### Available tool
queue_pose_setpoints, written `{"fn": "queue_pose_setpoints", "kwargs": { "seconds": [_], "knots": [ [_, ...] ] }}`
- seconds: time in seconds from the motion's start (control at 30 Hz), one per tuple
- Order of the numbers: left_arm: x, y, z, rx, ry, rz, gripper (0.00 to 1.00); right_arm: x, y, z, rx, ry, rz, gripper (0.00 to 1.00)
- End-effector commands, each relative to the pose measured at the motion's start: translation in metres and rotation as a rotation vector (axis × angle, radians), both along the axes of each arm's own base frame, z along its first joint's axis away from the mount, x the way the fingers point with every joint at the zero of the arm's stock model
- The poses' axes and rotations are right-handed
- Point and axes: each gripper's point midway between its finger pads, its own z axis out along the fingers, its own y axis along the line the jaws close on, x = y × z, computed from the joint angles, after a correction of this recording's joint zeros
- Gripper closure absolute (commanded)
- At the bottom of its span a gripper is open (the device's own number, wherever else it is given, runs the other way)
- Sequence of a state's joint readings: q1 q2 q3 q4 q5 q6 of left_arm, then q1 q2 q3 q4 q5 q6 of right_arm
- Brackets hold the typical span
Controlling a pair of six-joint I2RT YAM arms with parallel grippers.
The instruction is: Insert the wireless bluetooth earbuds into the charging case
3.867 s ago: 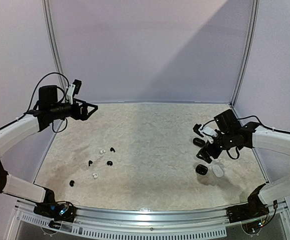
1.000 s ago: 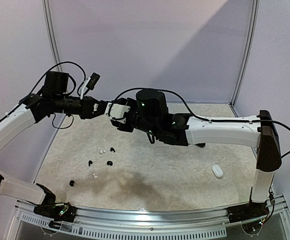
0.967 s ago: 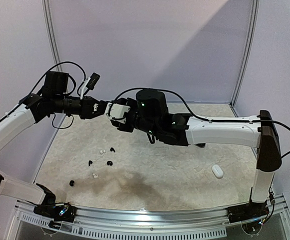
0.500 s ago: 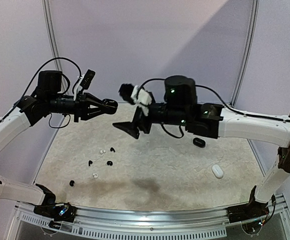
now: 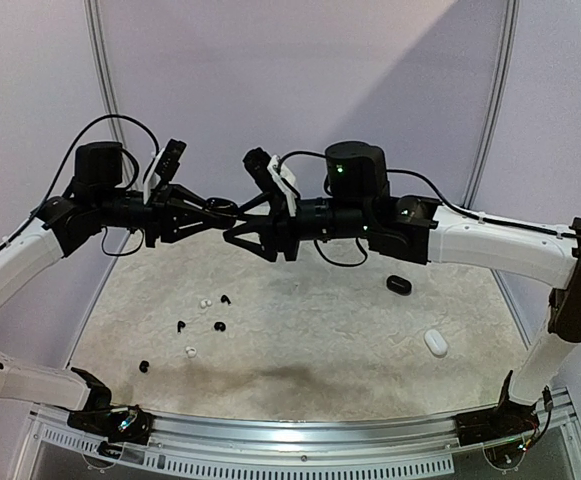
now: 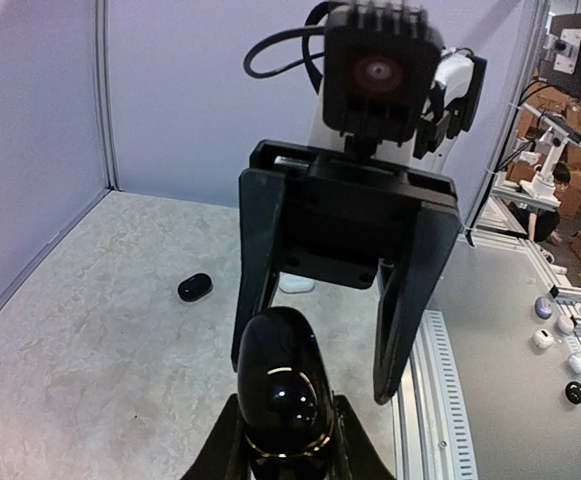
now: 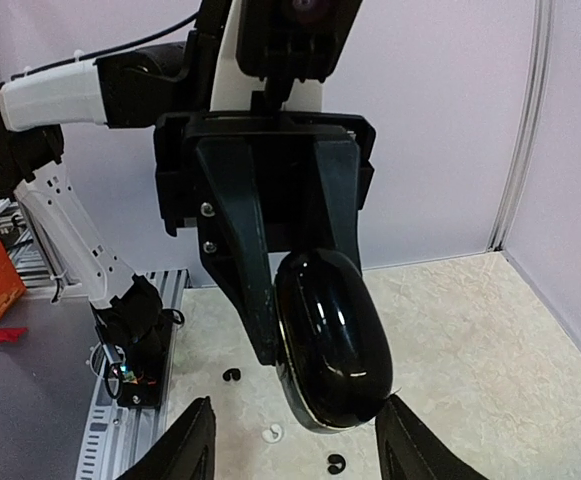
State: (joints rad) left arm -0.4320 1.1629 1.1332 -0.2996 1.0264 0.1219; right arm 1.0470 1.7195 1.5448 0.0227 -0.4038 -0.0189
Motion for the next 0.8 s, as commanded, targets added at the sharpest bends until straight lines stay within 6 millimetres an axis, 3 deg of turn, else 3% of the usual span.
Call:
{"fn": "queue_pose_setpoints", "kwargs": {
  "seconds": [0.0,0.4,0.47,0.5,0.67,0.77],
  "knots": [
    [-0.010,-0.001,0.002,-0.015,-0.023,-0.037,1.00,-0.003,0.005,0.008,0.022,0.040,0.026,0.49],
    [-0.014,-0.001,-0.001,-0.010,-0.026,-0.057,1.00,-0.006,0.017,0.009,0.029,0.043,0.082,0.77],
    [-0.014,-0.001,-0.001,-0.009,-0.022,-0.057,1.00,-0.007,0.018,0.009,0.030,0.043,0.090,0.87],
    [-0.014,-0.001,-0.002,-0.008,-0.020,-0.056,1.00,-0.008,0.018,0.009,0.030,0.041,0.090,0.98],
    [-0.010,0.001,-0.005,0.005,0.007,-0.021,1.00,-0.005,0.017,0.007,0.017,0.040,0.076,1.00],
    [-0.006,0.005,-0.017,0.046,0.027,0.022,0.65,-0.006,0.011,0.009,0.001,0.039,0.061,1.00]
  ]
}}
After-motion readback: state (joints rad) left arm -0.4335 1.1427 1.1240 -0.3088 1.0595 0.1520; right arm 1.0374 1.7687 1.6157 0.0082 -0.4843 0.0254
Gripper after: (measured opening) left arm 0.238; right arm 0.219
